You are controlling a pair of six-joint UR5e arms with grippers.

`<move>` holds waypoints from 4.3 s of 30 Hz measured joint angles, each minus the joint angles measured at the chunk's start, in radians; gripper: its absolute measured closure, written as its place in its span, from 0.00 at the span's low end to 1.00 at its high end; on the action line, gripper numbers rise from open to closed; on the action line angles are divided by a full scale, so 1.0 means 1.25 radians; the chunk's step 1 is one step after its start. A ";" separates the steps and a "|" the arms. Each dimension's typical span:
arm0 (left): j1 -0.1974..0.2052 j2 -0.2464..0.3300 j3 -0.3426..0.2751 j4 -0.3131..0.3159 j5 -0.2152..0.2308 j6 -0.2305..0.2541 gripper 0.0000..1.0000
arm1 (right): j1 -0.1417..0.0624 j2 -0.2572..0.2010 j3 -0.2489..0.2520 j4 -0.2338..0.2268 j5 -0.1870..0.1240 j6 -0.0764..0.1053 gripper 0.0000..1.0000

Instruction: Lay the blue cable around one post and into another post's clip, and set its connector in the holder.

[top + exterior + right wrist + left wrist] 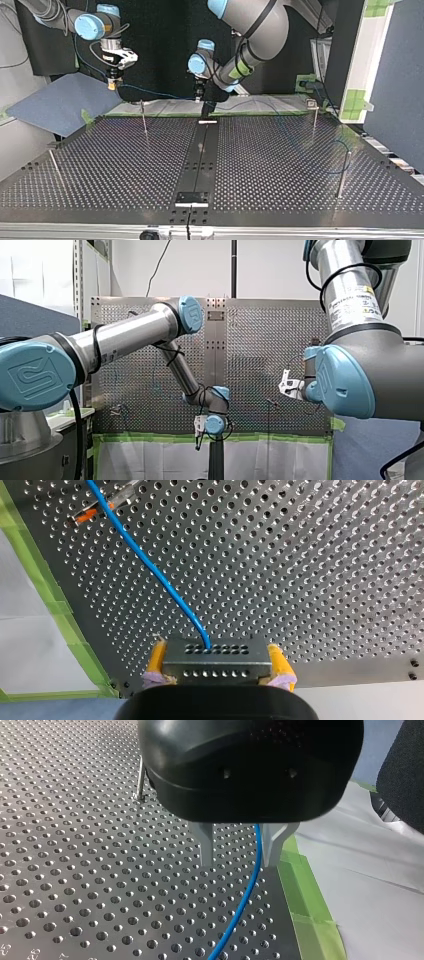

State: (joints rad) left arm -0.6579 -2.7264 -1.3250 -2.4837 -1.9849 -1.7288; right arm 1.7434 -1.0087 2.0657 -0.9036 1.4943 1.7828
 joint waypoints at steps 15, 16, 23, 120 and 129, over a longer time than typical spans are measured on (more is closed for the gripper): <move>-0.001 0.000 0.000 0.000 0.006 -0.001 0.80 | 0.000 0.000 0.000 0.002 0.001 0.000 1.00; -0.001 0.000 0.000 0.000 0.007 -0.001 0.80 | 0.000 0.000 0.000 0.002 0.001 0.000 1.00; -0.001 0.000 0.000 0.004 0.015 0.001 0.87 | 0.000 0.000 0.000 0.004 0.001 0.000 1.00; -0.096 0.040 0.019 0.022 0.074 0.009 0.99 | -0.142 0.081 -0.052 0.009 -0.065 0.030 1.00; -0.088 0.040 0.020 0.010 0.075 0.008 0.99 | -0.149 0.083 -0.105 0.049 -0.118 -0.021 1.00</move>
State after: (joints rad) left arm -0.7682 -2.6760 -1.3001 -2.4717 -1.8914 -1.7187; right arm 1.5577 -0.9053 1.9340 -0.8423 1.3465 1.7563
